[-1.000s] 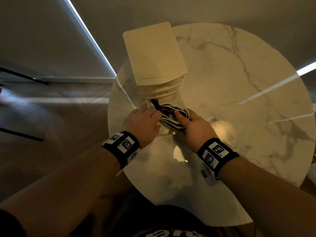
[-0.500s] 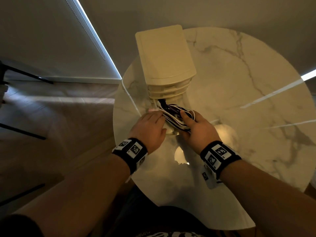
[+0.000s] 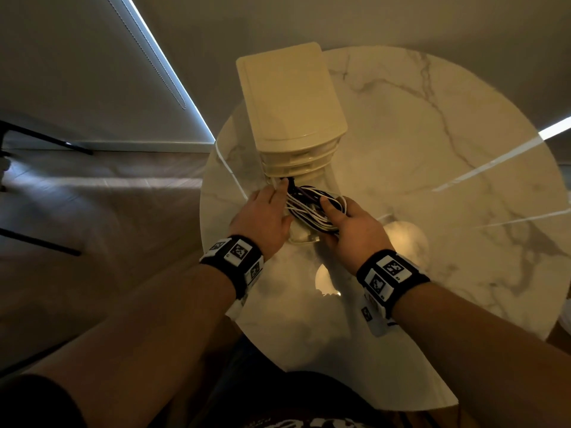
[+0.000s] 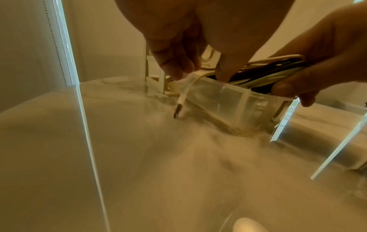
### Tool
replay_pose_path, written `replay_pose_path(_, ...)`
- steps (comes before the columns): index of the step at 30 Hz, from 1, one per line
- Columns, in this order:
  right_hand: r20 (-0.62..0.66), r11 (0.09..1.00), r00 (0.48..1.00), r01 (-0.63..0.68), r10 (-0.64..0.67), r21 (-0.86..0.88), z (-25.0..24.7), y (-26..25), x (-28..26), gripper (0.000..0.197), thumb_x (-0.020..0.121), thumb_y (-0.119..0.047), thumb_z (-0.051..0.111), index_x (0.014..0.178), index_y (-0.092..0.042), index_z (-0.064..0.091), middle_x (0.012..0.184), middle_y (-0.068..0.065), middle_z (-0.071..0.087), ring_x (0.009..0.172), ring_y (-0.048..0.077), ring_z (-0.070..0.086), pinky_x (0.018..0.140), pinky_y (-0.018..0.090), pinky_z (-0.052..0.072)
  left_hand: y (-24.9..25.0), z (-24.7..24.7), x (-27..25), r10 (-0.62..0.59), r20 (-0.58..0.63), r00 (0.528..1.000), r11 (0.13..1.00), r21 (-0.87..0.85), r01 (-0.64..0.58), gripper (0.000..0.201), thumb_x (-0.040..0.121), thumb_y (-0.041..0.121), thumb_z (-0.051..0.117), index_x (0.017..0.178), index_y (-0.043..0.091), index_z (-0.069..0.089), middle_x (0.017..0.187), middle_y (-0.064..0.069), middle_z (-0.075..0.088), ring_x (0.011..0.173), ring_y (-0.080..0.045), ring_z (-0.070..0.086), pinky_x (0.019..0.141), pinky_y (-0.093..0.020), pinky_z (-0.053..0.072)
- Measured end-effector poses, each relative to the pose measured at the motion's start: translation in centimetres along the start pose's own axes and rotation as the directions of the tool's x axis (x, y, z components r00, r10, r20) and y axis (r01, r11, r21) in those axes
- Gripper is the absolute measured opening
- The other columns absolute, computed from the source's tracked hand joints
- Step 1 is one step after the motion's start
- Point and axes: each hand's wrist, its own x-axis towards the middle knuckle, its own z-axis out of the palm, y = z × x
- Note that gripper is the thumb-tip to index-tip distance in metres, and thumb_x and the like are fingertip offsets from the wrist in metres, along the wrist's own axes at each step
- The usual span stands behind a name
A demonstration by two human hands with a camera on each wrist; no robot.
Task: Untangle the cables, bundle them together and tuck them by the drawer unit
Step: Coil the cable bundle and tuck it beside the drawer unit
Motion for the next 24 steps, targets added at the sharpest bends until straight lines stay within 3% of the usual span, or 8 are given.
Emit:
replay_pose_path(3, 0.014, 1.0, 1.0, -0.003, 0.003, -0.021, -0.1, 0.1, 0.1, 0.07, 0.099, -0.039, 0.059, 0.161, -0.033, 0.027, 0.154, 0.01, 0.041, 0.13, 0.034, 0.052, 0.105, 0.043, 0.049, 0.3, 0.0, 1.7, 0.013, 0.004, 1.0, 0.996, 0.091, -0.014, 0.036, 0.1, 0.027, 0.054, 0.133, 0.014, 0.059, 0.132, -0.01, 0.056, 0.124, -0.031, 0.052, 0.101, -0.043, 0.047)
replay_pose_path(7, 0.01, 1.0, 1.0, -0.003, 0.004, -0.015, 0.0, 0.0, 0.1, 0.072, 0.098, -0.037, 0.061, 0.161, -0.035, 0.027, 0.153, 0.01, 0.042, 0.129, 0.035, 0.052, 0.105, 0.042, 0.049, 0.8, -0.7, 3.0, 0.133, -0.007, 0.991, 0.978, 0.163, -0.13, 0.019, 0.095, 0.017, 0.057, 0.111, 0.014, 0.067, 0.115, -0.008, 0.064, 0.108, -0.033, 0.06, 0.089, -0.044, 0.053)
replay_pose_path(10, -0.001, 1.0, 1.0, 0.003, -0.003, -0.013, 0.2, 0.0, -0.1, 0.071, 0.097, -0.036, 0.062, 0.161, -0.032, 0.03, 0.153, 0.011, 0.043, 0.128, 0.036, 0.053, 0.105, 0.042, 0.049, 1.1, -1.2, 3.3, 0.277, -0.058, 0.959, 0.929, 0.271, -0.252, 0.014, 0.087, 0.012, 0.061, 0.096, 0.014, 0.071, 0.098, -0.006, 0.068, 0.096, -0.033, 0.061, 0.077, -0.041, 0.052)
replay_pose_path(14, -0.02, 1.0, 1.0, 0.011, -0.012, -0.01, 0.4, 0.0, -0.1, 0.071, 0.098, -0.036, 0.062, 0.161, -0.031, 0.029, 0.152, 0.012, 0.044, 0.128, 0.035, 0.053, 0.106, 0.042, 0.049, 2.1, -0.9, 3.8, 0.184, -0.018, 0.983, 0.966, 0.185, -0.178, 0.02, 0.095, 0.016, 0.053, 0.109, 0.014, 0.068, 0.114, -0.006, 0.064, 0.099, -0.034, 0.063, 0.079, -0.043, 0.052)
replay_pose_path(19, -0.026, 1.0, 0.999, 0.019, -0.019, 0.007, 1.1, 0.3, -0.1, 0.073, 0.098, -0.034, 0.063, 0.161, -0.03, 0.028, 0.153, 0.012, 0.042, 0.126, 0.036, 0.053, 0.103, 0.045, 0.051, 0.9, 1.0, 3.4, 0.21, -0.042, 0.977, 0.977, 0.033, -0.209, 0.021, 0.095, 0.01, 0.057, 0.113, 0.012, 0.068, 0.124, -0.007, 0.061, 0.096, -0.036, 0.068, 0.079, -0.048, 0.058)
replay_pose_path(22, -0.016, 1.0, 1.0, 0.007, -0.007, -0.015, 1.1, 0.2, 0.0, 0.072, 0.099, -0.036, 0.058, 0.162, -0.028, 0.024, 0.157, 0.012, 0.035, 0.128, 0.036, 0.05, 0.105, 0.045, 0.049, -0.1, 1.9, 2.1, 0.308, -0.117, 0.944, 0.948, 0.116, -0.295, 0.03, 0.092, 0.012, 0.064, 0.12, 0.005, 0.071, 0.127, -0.014, 0.066, 0.109, -0.036, 0.068, 0.093, -0.049, 0.057)
replay_pose_path(24, -0.007, 0.999, 1.0, 0.011, -0.012, -0.051, 1.0, -0.1, -0.1, 0.073, 0.099, -0.042, 0.054, 0.163, -0.026, 0.021, 0.157, 0.012, 0.033, 0.127, 0.036, 0.05, 0.102, 0.046, 0.051, -0.1, 2.1, 0.8, 0.311, -0.112, 0.944, 0.937, 0.2, -0.286, 0.044, 0.096, 0.029, 0.054, 0.132, 0.006, 0.066, 0.132, -0.013, 0.065, 0.124, -0.036, 0.058, 0.107, -0.052, 0.046)
